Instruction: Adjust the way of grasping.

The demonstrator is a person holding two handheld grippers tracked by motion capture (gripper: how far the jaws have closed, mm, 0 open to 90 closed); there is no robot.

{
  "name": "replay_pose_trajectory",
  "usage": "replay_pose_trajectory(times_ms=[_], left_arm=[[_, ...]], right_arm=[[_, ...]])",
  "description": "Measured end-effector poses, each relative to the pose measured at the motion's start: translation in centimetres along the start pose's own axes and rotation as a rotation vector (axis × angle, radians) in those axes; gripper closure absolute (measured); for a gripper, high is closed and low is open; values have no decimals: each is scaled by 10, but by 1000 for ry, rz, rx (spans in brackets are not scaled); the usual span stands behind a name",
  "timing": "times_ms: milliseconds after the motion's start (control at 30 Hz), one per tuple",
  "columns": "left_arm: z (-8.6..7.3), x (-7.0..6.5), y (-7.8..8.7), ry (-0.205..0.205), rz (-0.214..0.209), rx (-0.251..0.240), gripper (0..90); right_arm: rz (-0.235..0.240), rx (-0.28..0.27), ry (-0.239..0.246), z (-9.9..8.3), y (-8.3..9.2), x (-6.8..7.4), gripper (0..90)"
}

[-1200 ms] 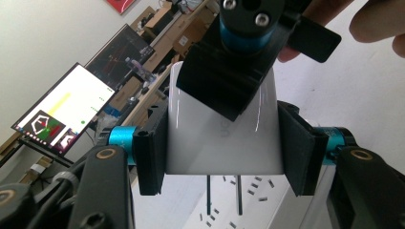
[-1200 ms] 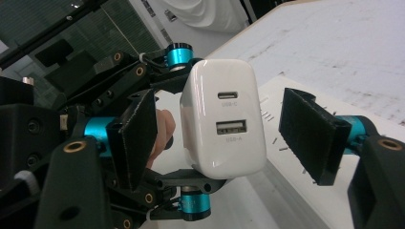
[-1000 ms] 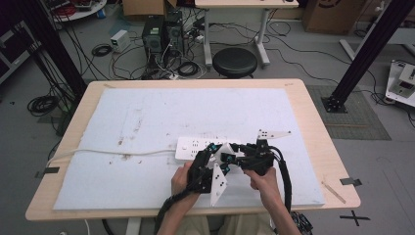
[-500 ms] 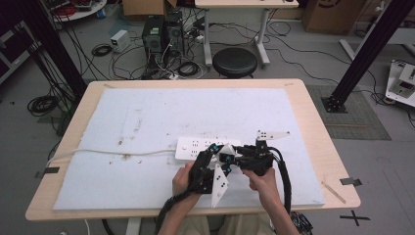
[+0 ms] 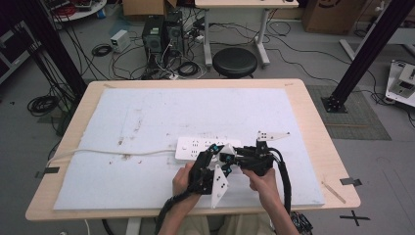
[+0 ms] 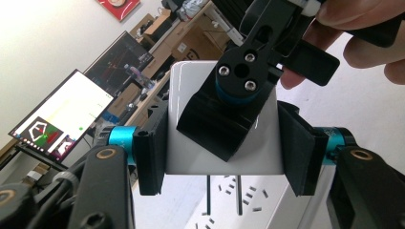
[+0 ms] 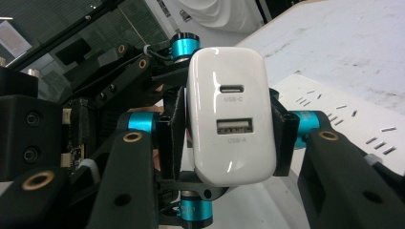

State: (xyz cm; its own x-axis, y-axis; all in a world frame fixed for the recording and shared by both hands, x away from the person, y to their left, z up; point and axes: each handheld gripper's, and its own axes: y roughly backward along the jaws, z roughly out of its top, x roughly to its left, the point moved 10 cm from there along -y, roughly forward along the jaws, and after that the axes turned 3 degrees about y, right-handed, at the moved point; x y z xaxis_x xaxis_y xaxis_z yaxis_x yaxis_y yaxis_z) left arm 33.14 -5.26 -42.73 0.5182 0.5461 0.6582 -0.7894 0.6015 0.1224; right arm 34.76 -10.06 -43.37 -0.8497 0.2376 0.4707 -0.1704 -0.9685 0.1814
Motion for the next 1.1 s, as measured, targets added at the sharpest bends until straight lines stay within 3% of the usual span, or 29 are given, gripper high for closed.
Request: replay_pose_trajectory(times_ms=[333, 1100], left_arm=[[-1, 0, 1, 19, -16, -5, 424], [-3, -1, 0, 41, -53, -14, 415]], right_arm=[[19, 2, 3, 0, 1, 0, 627], [-13, 17, 15, -2, -1, -1, 632]])
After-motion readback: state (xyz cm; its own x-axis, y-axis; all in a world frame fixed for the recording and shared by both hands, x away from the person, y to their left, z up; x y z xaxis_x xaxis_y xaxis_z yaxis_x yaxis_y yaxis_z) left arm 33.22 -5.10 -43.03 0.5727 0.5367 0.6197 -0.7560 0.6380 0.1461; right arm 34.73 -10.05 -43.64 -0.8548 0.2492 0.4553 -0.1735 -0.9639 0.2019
